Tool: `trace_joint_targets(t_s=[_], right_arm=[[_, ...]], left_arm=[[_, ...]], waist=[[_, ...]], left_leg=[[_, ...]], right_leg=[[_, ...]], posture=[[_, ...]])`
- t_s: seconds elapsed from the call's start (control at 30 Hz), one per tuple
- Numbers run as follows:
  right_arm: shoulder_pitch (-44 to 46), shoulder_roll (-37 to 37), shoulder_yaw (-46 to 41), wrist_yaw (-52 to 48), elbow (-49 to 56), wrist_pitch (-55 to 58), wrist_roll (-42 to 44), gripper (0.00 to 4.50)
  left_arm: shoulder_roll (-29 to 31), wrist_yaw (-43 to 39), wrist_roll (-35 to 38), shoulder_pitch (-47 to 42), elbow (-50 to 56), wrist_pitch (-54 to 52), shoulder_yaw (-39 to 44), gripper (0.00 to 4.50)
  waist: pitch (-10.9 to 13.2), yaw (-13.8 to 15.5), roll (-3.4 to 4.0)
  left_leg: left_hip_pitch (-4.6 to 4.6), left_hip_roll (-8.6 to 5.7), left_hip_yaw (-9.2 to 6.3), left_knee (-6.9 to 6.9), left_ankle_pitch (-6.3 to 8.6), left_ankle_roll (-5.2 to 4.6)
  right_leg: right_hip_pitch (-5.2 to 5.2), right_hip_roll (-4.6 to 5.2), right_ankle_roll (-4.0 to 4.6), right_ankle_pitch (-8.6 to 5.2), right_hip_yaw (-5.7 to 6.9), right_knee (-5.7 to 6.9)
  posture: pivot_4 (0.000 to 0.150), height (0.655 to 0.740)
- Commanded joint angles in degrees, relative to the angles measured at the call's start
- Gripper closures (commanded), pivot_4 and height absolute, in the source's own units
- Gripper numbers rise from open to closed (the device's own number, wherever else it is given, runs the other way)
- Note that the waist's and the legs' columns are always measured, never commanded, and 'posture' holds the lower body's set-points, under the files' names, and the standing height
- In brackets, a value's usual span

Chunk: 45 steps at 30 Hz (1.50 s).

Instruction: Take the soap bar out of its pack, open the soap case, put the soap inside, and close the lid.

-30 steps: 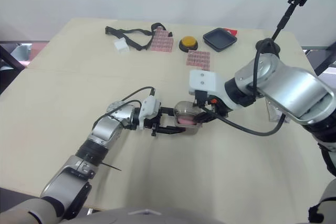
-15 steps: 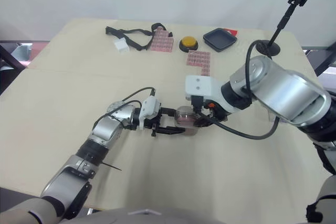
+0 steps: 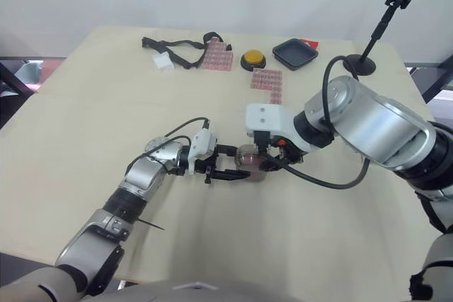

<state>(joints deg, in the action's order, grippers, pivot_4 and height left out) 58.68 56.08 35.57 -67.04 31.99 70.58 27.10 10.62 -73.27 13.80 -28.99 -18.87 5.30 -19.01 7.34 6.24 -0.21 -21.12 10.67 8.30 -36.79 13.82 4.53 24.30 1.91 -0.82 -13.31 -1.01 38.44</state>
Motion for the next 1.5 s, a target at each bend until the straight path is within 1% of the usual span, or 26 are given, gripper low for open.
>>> trace_joint_targets(t_s=[0.03,0.43,0.5,0.63,0.67,0.87,1.2,1.33,1.5], right_arm=[[-0.5,-0.8,2.4,0.1,0.0,1.2,-0.7,2.6],[-1.9,-0.5,3.1,0.1,-1.2,1.3,-2.3,2.6],[-1.9,-0.8,2.6,0.1,-1.4,1.2,-2.2,1.57],[-1.7,-1.0,2.0,0.5,-1.9,0.7,-2.6,0.27],[-1.5,-1.0,1.9,0.5,-2.0,0.5,-2.7,0.04],[-1.5,-0.6,0.8,0.6,-1.8,1.0,-2.1,0.04],[-5.5,4.8,-1.8,0.7,-0.7,-1.8,-3.1,0.04],[-10.9,9.4,-5.3,1.0,-0.2,-4.5,-3.2,0.04],[-19.9,11.3,-11.7,3.6,-0.2,-8.2,-3.2,0.04]], left_arm=[[-0.5,0.3,0.7,-0.6,1.5,0.3,0.6,2.59],[-0.3,0.5,0.8,-0.1,1.8,0.3,0.6,2.59],[-0.3,0.5,0.8,0.0,1.8,0.3,0.6,2.59],[-0.2,0.4,0.9,0.0,1.9,0.2,0.6,2.59],[-0.2,0.4,0.8,0.1,2.0,0.2,0.6,2.59],[0.0,0.3,0.9,0.3,2.3,-0.1,0.5,2.59],[0.4,0.1,1.2,0.7,3.3,-1.2,0.6,2.59],[0.6,0.1,1.3,1.0,3.8,-1.4,0.6,2.59],[0.8,0.2,1.3,1.2,4.1,-1.3,0.7,2.59]], waist=[[0.0,0.0,-0.01],[0.0,0.0,-0.02],[-0.1,0.0,-0.05],[0.0,0.0,0.01],[0.0,0.0,0.01],[0.0,0.0,0.01],[0.0,0.1,0.01],[0.0,0.2,0.0],[0.0,0.1,0.0]], left_leg=[[0.01,0.0,0.0,0.0,0.0,0.0],[0.16,0.01,0.03,0.0,0.0,0.0],[0.17,0.01,0.04,0.0,0.0,0.0],[0.12,0.0,0.05,0.0,0.0,0.0],[0.12,0.0,0.05,0.01,0.0,0.0],[0.08,0.01,0.04,0.02,0.01,0.0],[0.08,0.02,0.03,0.02,0.01,0.0],[0.07,0.02,0.03,0.02,0.01,0.0],[0.07,0.02,0.03,0.03,0.02,0.0]], right_leg=[[0.0,0.0,0.0,0.0,0.0,0.0],[-0.15,0.0,0.0,0.0,-0.04,0.0],[-0.16,0.0,0.0,0.0,-0.04,0.0],[-0.14,0.01,0.01,0.0,-0.05,-0.02],[-0.13,0.0,0.01,0.0,-0.05,-0.02],[-0.13,-0.07,0.01,0.0,-0.04,-0.04],[-0.13,-0.06,0.01,0.0,-0.05,-0.1],[-0.13,-0.04,0.01,0.0,-0.05,-0.12],[-0.13,-0.05,0.01,0.0,-0.07,-0.14]], posture=[[0.15,0.7338],[0.15,0.7338],[0.15,0.7338],[0.15,0.7338],[0.15,0.7338],[0.15,0.7338],[0.15,0.7338],[0.15,0.7338],[0.15,0.7338]])
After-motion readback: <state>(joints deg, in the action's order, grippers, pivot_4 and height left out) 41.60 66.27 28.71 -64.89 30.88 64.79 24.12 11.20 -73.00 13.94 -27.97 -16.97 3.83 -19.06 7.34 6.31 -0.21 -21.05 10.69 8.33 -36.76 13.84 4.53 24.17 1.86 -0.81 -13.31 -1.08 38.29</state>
